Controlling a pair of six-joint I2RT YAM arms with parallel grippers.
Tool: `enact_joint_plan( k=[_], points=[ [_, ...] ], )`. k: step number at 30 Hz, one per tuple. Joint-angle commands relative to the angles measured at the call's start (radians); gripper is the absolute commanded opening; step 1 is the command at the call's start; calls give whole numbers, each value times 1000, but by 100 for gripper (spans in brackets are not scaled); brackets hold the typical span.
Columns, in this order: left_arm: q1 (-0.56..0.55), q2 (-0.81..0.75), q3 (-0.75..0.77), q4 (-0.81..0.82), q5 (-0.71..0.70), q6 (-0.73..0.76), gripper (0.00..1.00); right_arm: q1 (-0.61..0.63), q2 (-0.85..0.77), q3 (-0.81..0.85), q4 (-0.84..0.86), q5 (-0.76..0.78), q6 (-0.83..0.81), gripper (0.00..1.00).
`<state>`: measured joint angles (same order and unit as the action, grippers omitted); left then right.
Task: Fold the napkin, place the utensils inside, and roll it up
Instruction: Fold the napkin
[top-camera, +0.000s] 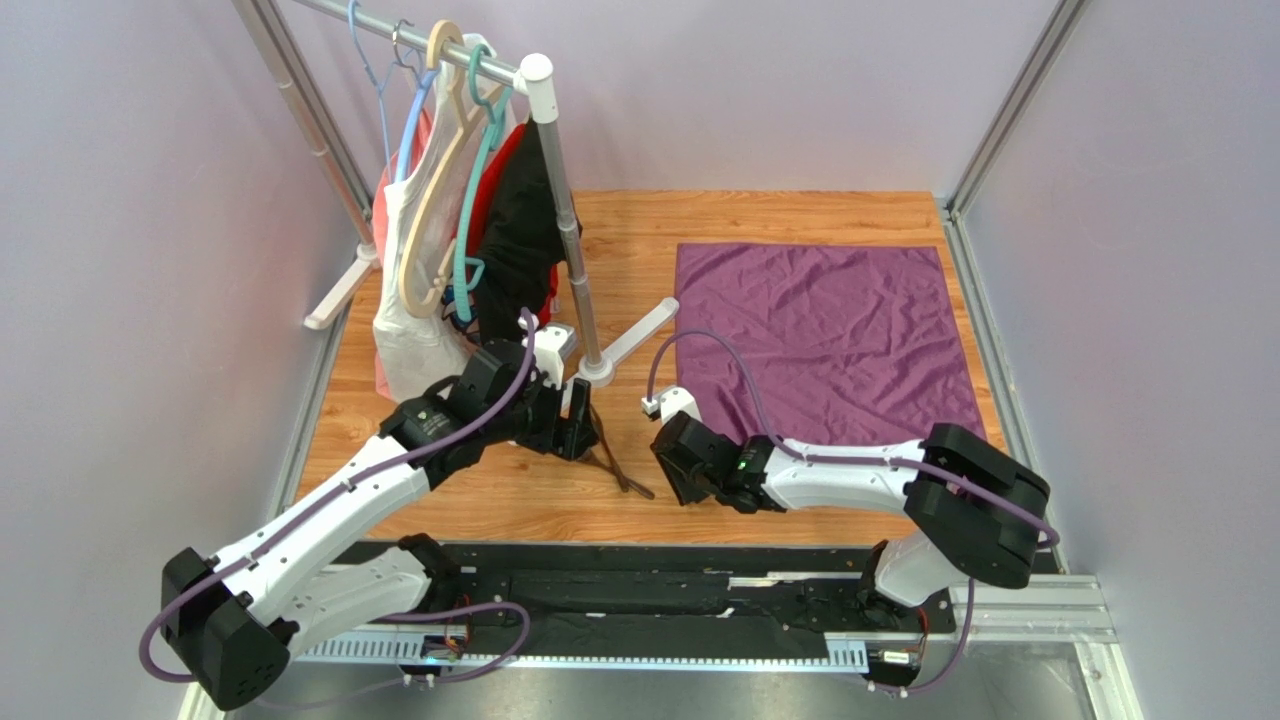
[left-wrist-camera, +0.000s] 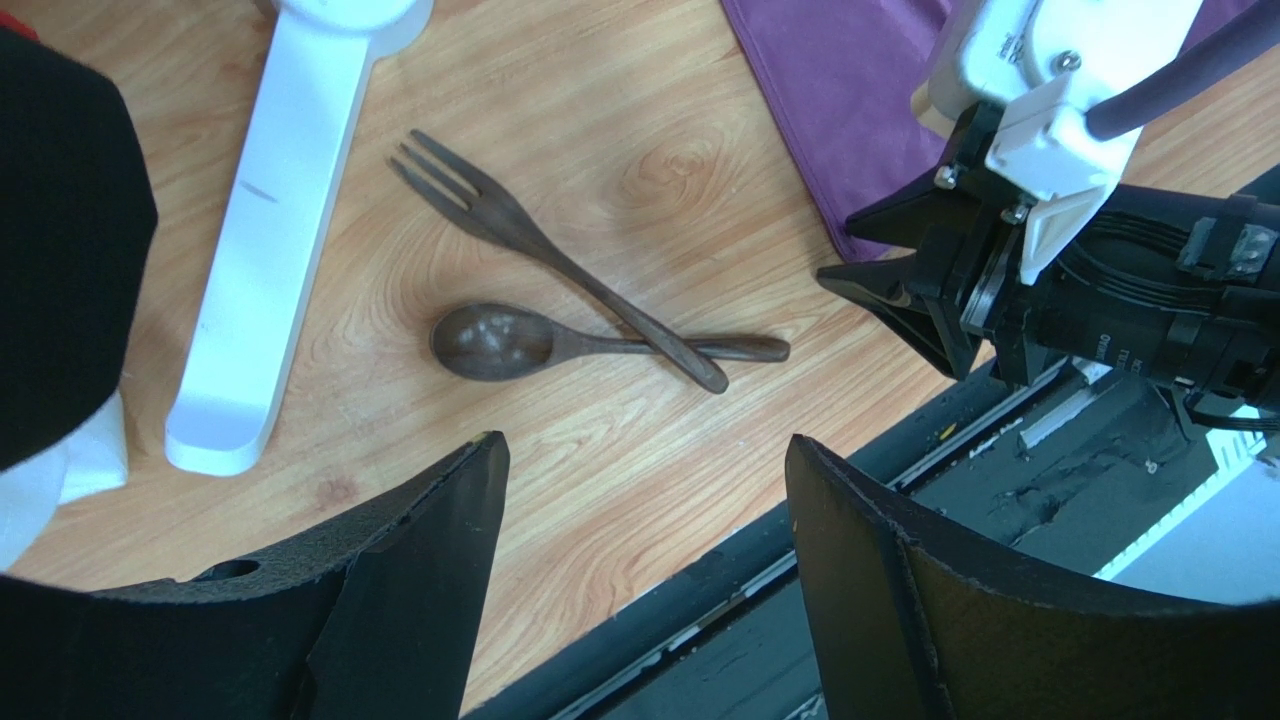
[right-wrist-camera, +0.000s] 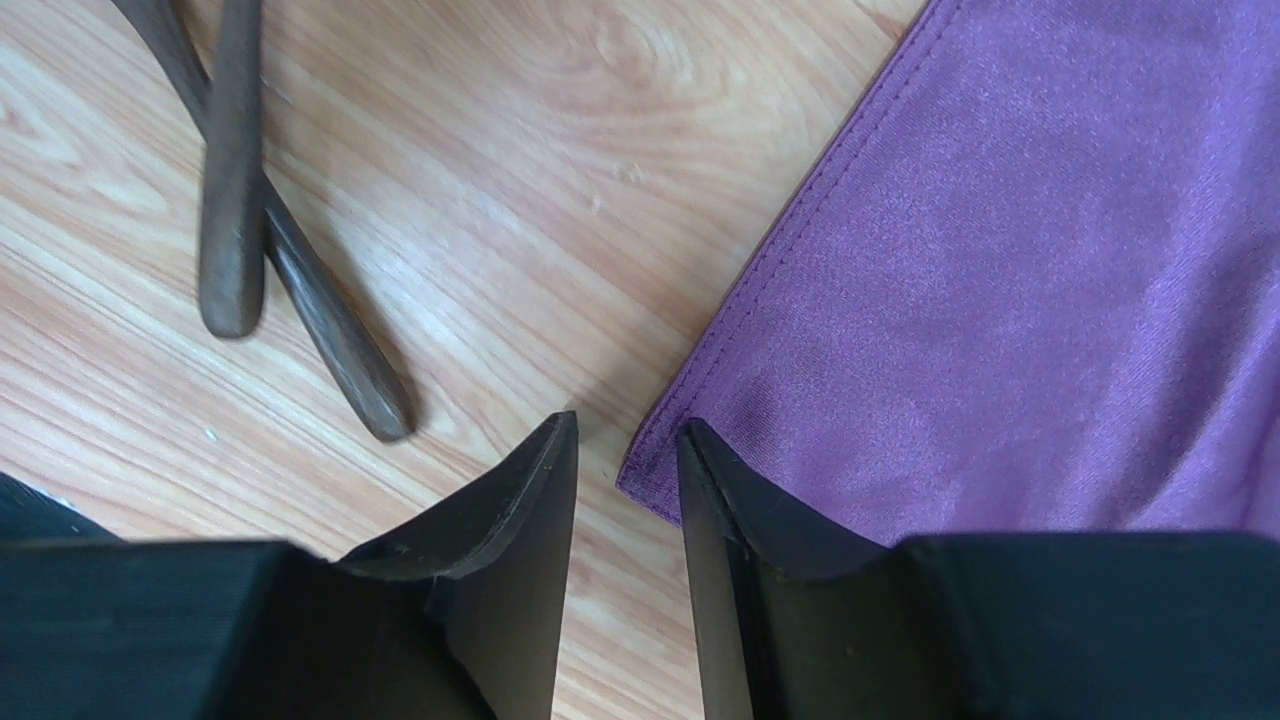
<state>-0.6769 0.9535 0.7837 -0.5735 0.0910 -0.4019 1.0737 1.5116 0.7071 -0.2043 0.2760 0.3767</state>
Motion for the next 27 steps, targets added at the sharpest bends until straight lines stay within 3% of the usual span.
enact_joint_plan(
  k=[1, 5, 16, 27],
  points=[
    [10, 16, 58, -12, 19, 46, 77, -6, -8, -29, -90, -1, -1, 37],
    [17, 30, 57, -5, 33, 52, 77, -6, 7, -24, -98, 0, 4, 37],
    [22, 28, 43, 18, 55, 43, 78, -4, -145, 0, -144, -24, -53, 41],
    [23, 28, 40, 23, 61, 40, 78, -11, -106, -21, -69, -89, -99, 41]
  ],
)
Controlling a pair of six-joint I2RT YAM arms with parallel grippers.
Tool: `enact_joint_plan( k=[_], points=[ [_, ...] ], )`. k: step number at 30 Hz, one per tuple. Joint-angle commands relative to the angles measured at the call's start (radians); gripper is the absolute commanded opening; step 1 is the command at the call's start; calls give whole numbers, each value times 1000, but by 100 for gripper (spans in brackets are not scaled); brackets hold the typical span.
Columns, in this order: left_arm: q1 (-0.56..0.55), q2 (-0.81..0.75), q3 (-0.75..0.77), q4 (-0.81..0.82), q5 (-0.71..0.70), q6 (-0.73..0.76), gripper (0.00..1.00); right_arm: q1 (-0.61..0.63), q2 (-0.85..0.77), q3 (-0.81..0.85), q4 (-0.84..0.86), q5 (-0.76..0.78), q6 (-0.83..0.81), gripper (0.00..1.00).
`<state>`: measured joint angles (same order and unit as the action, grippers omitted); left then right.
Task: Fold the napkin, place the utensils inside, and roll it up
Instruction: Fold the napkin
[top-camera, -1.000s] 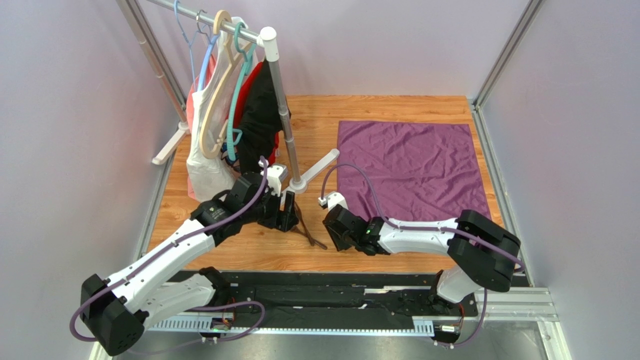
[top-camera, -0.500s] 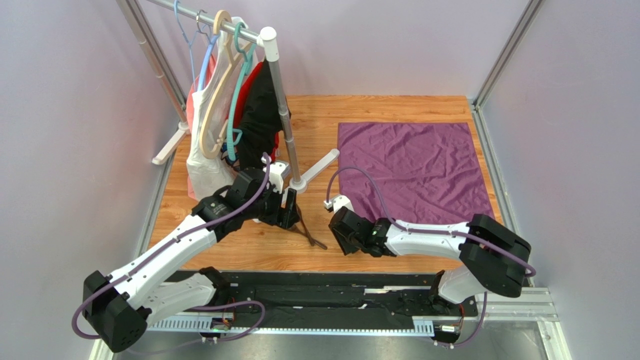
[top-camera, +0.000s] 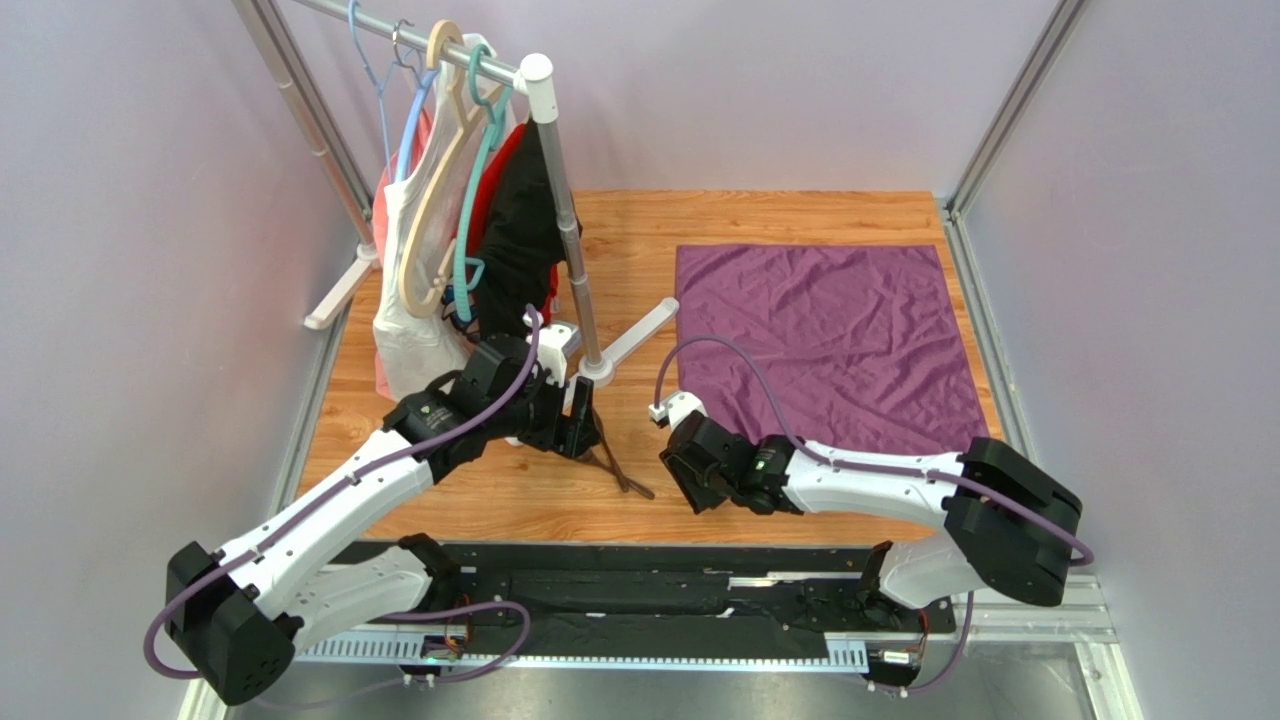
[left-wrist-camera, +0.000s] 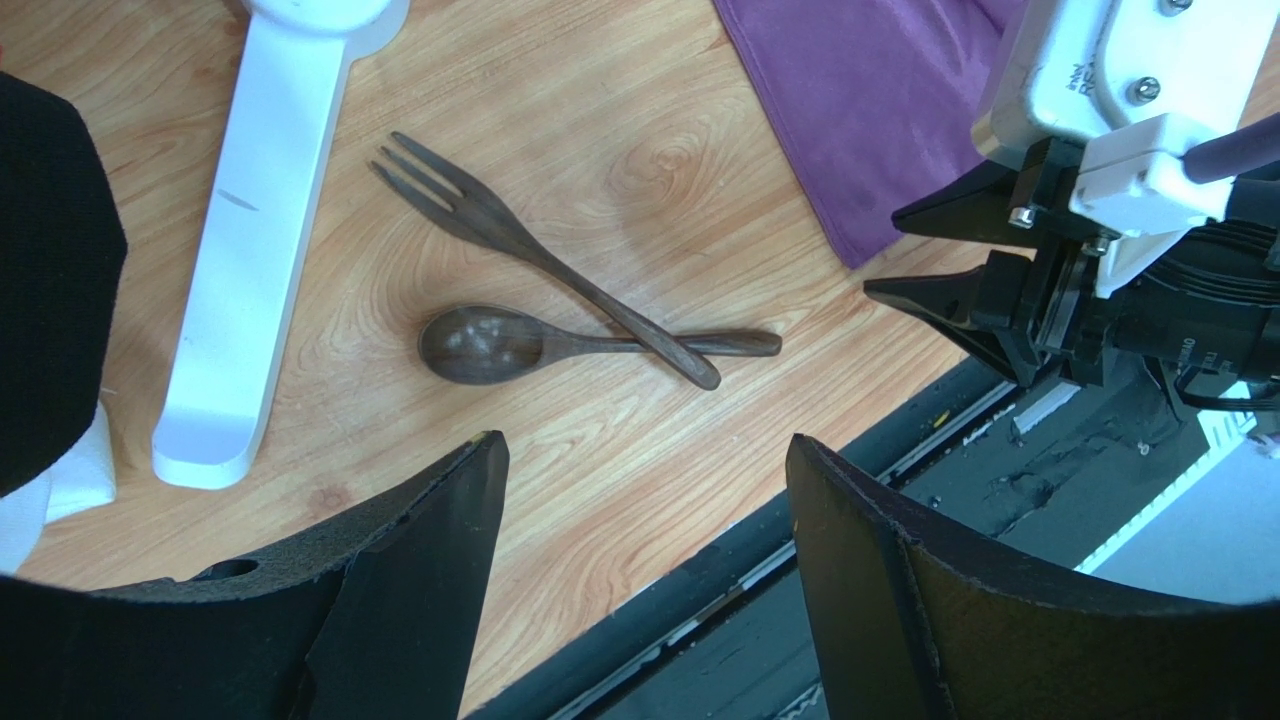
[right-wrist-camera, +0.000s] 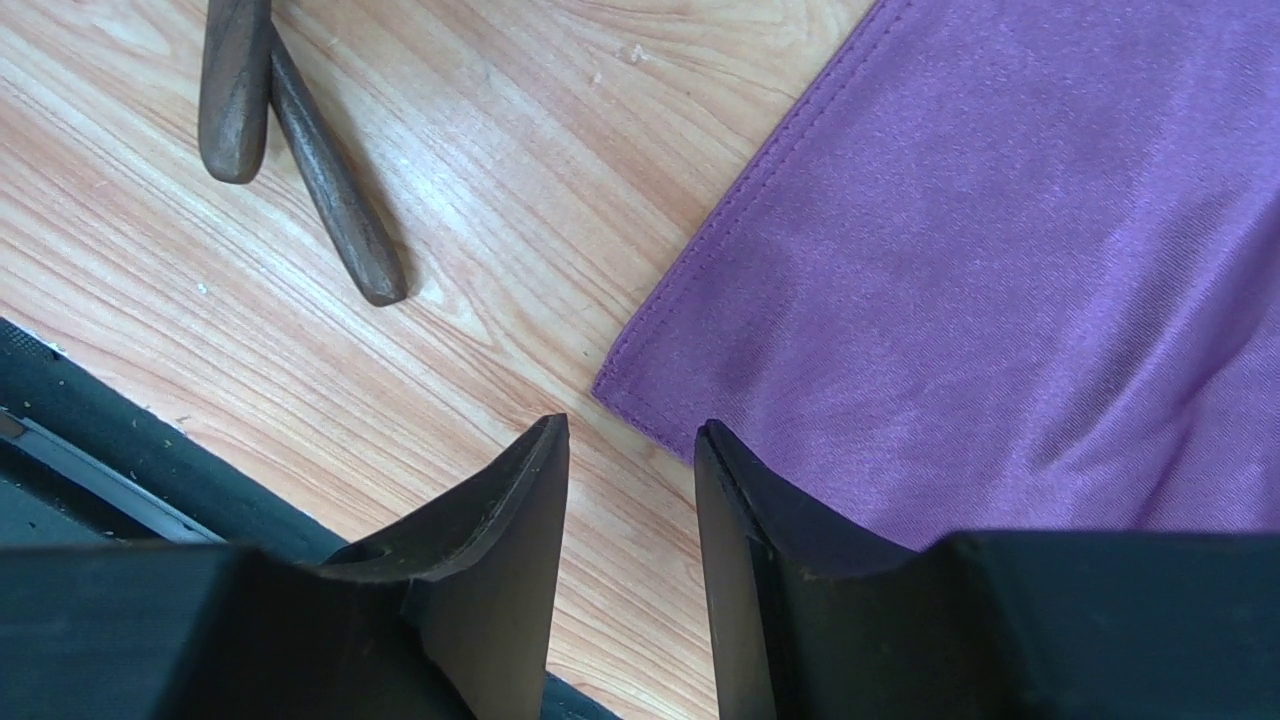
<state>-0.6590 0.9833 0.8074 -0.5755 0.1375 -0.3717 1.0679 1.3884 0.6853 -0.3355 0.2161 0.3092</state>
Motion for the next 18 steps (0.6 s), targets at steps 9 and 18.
enact_joint_plan(
  k=[9, 18],
  points=[
    [7, 6, 13, 25, 27, 7, 78, -20, 89, 17, 95, -44, -64, 40],
    [7, 5, 12, 31, 31, 5, 78, -29, 110, 8, 95, -47, -58, 37]
  ],
)
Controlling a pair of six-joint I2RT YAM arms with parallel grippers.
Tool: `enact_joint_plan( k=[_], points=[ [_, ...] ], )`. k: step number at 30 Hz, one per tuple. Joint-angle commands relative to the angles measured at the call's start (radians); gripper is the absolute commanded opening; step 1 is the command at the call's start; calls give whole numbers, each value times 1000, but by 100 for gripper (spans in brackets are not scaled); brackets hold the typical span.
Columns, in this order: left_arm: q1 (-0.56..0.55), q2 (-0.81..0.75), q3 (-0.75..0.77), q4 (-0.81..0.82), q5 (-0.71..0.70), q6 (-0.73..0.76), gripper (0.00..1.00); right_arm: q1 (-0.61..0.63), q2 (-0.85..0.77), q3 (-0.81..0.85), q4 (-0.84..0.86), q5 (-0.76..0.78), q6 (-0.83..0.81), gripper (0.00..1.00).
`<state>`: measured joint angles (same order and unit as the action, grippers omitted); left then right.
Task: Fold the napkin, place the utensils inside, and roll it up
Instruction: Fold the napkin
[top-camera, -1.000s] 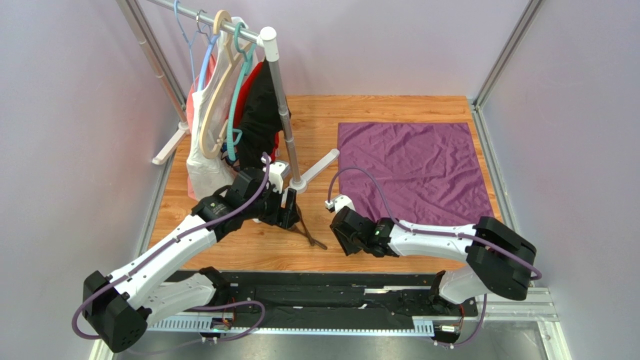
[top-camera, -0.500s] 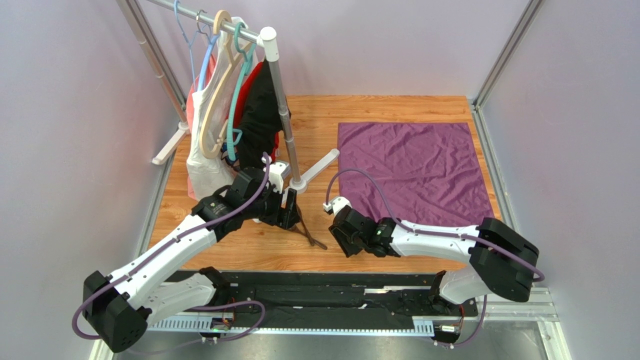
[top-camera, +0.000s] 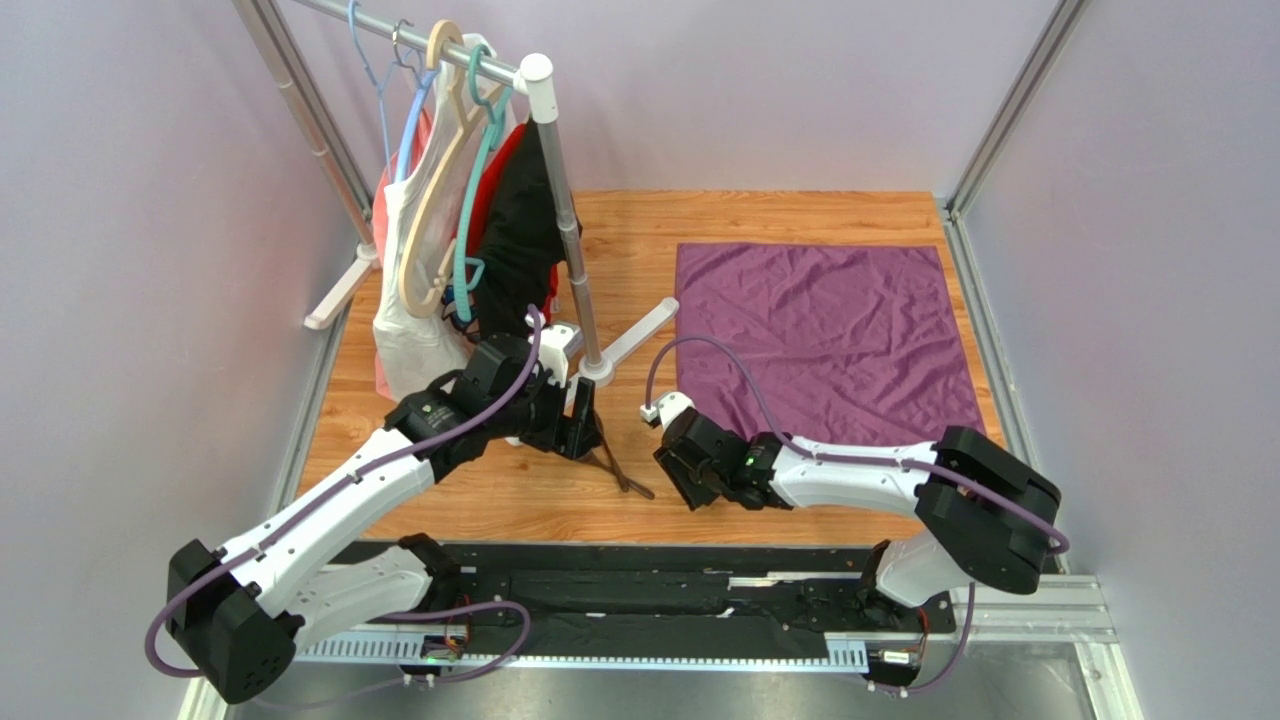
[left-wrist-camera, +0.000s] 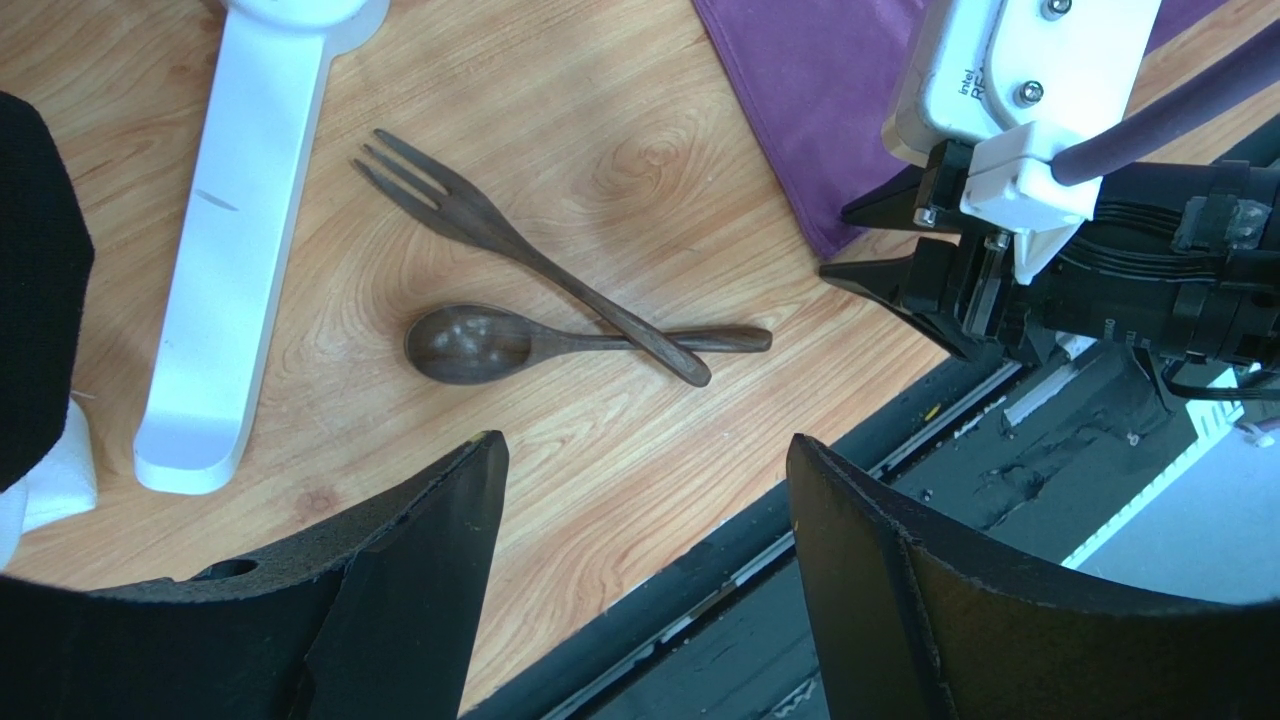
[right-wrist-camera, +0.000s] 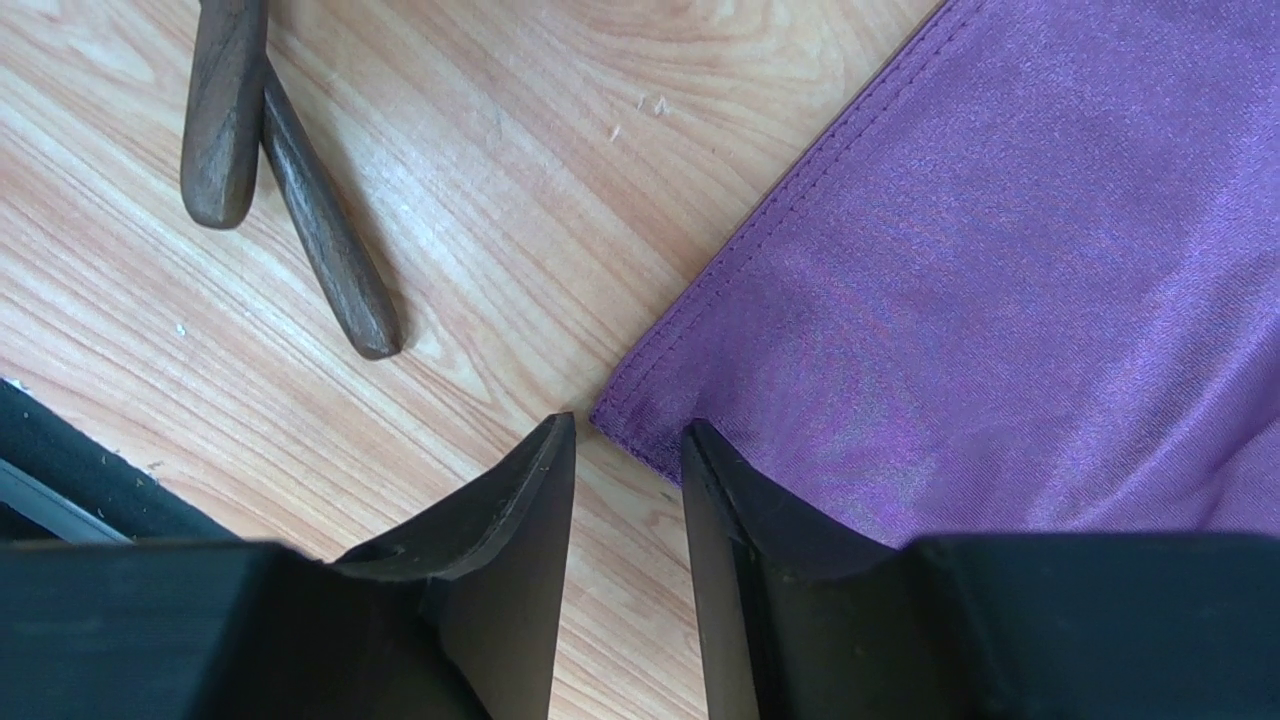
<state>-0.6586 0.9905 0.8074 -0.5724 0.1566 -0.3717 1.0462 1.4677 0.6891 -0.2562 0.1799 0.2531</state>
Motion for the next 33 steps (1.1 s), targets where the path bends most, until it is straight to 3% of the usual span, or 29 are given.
enact_joint_plan(
  k=[1, 6, 10, 16, 24, 33],
  points=[
    [7, -4, 12, 26, 14, 5, 78, -9, 37, 4, 14, -10, 2, 35],
    [7, -7, 10, 25, 15, 5, 78, -12, 54, -2, 5, -8, 15, 27],
    [7, -9, 9, 26, 15, 4, 78, -14, 69, -2, -5, -5, 20, 10],
    [7, -15, 9, 25, 17, 2, 78, -12, 39, 0, -43, -29, 37, 1],
    [8, -26, 9, 26, 20, 2, 78, -11, -95, 7, -89, -112, 115, 0],
    [8, -39, 9, 22, 24, 4, 78, -60, -171, 108, -227, -26, 104, 0]
  ],
)
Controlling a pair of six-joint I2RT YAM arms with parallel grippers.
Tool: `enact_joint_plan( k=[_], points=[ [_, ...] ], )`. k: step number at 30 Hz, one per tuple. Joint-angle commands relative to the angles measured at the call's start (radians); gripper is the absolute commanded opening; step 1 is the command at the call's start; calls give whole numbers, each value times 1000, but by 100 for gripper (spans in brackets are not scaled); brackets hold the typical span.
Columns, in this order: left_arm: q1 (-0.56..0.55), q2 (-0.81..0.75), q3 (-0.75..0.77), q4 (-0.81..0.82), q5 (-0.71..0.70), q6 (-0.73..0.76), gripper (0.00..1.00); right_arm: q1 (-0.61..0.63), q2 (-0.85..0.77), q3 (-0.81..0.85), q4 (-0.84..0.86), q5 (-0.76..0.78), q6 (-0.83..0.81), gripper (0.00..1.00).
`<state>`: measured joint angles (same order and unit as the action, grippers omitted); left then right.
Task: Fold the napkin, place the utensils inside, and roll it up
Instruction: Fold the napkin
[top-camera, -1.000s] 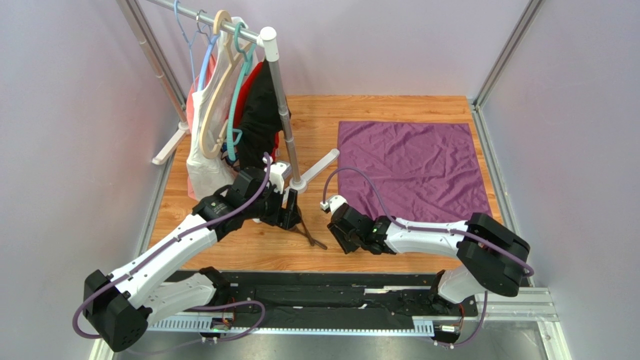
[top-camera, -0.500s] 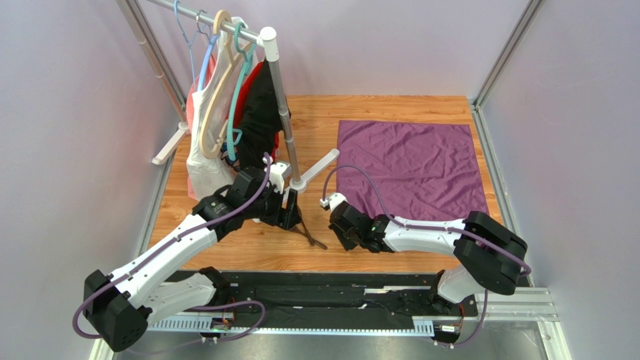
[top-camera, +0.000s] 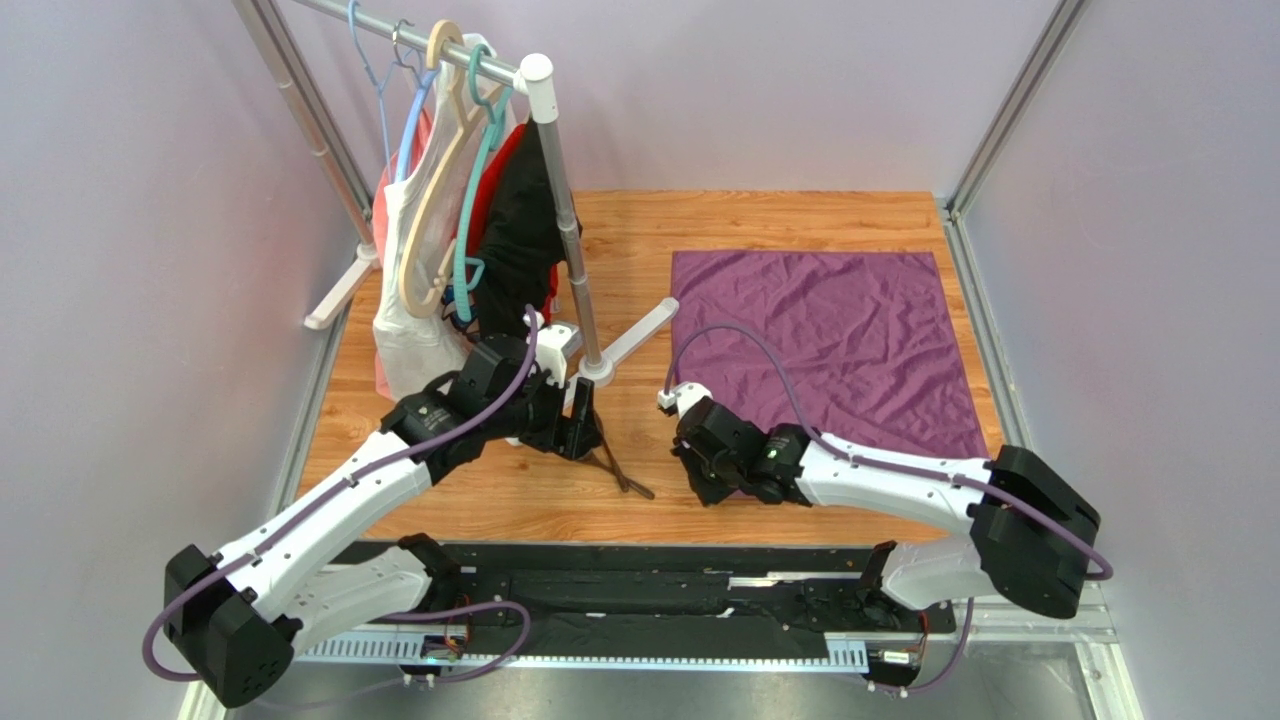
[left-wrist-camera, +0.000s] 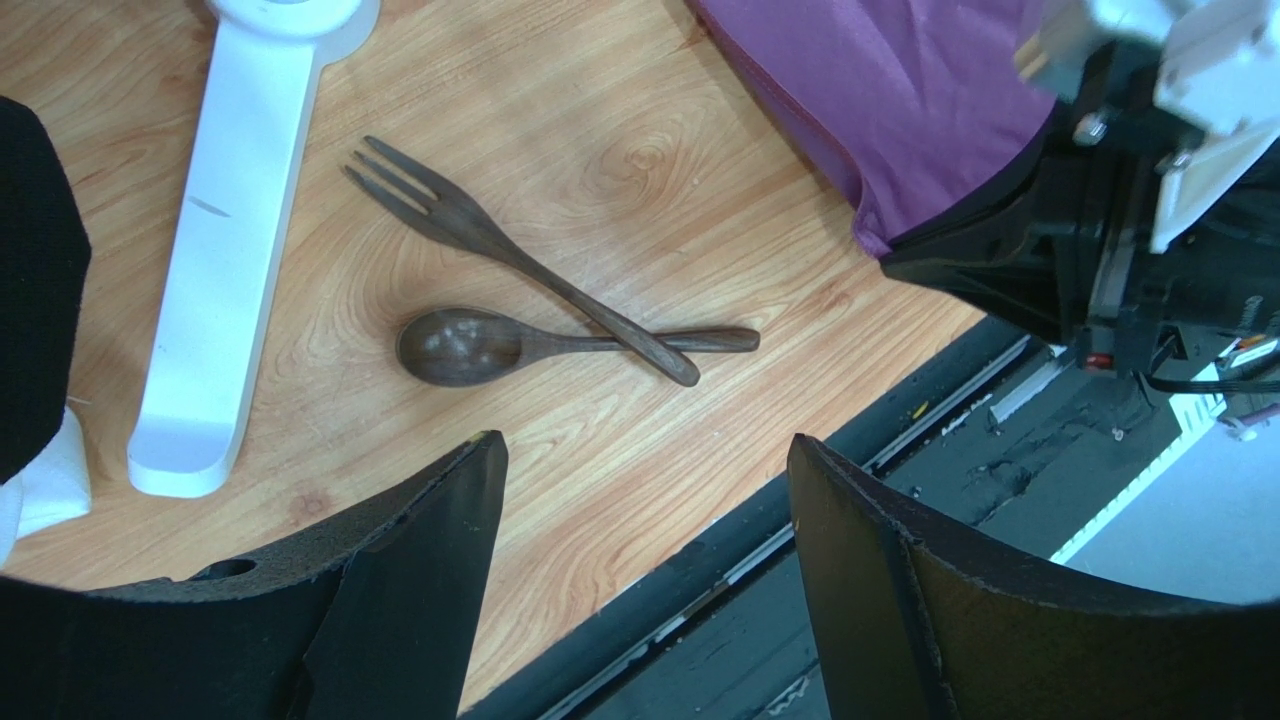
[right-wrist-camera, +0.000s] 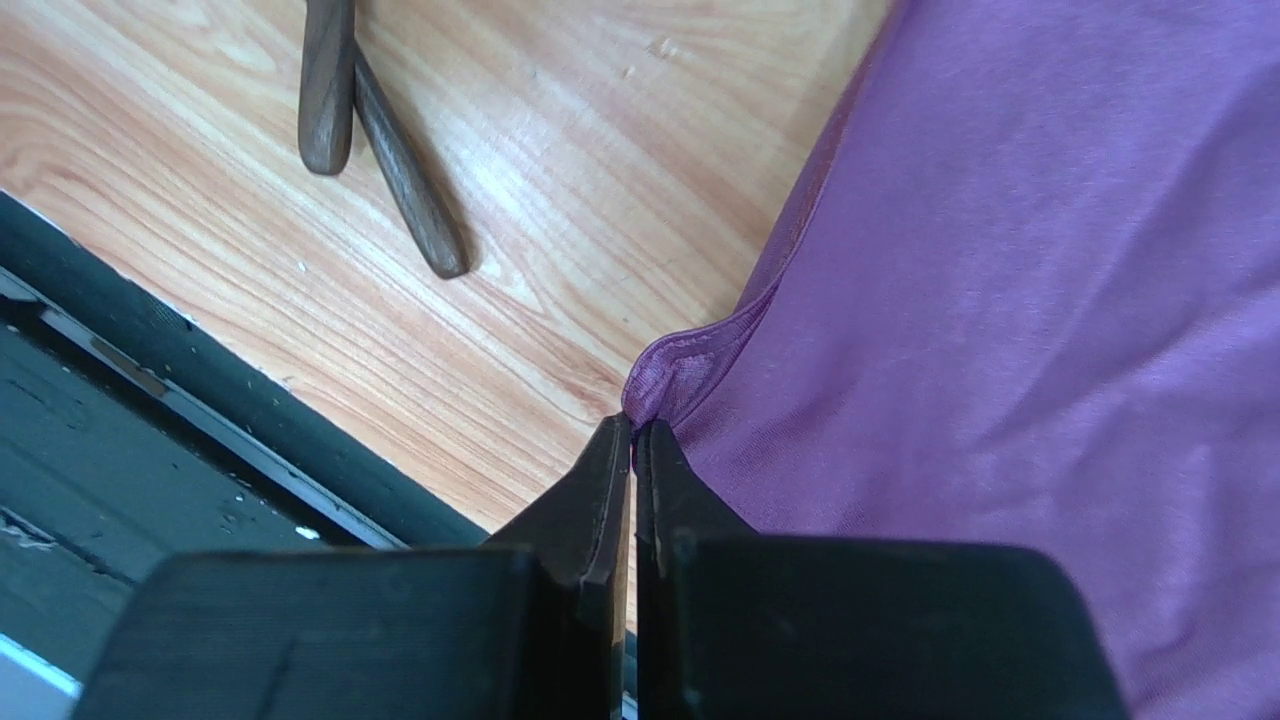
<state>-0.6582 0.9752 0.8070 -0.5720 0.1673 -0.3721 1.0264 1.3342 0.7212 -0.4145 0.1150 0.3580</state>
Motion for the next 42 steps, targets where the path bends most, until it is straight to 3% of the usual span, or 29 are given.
enact_joint_plan(
  k=[1, 11, 19, 27, 42],
  points=[
    [8, -26, 9, 23, 12, 4, 78, -81, -43, 80, -75, 37, -8, 0],
    [19, -6, 59, 24, 21, 27, 81, -406, -29, 145, -86, 28, -143, 0],
    [26, 146, 201, 47, 67, 78, 81, -636, 121, 273, -73, 32, -214, 0],
    [38, 298, 317, 32, 132, 142, 80, -790, 307, 447, -47, 48, -270, 0],
    [48, 319, 305, 0, 136, 180, 80, -1048, 611, 779, -37, 58, -353, 0]
  ],
)
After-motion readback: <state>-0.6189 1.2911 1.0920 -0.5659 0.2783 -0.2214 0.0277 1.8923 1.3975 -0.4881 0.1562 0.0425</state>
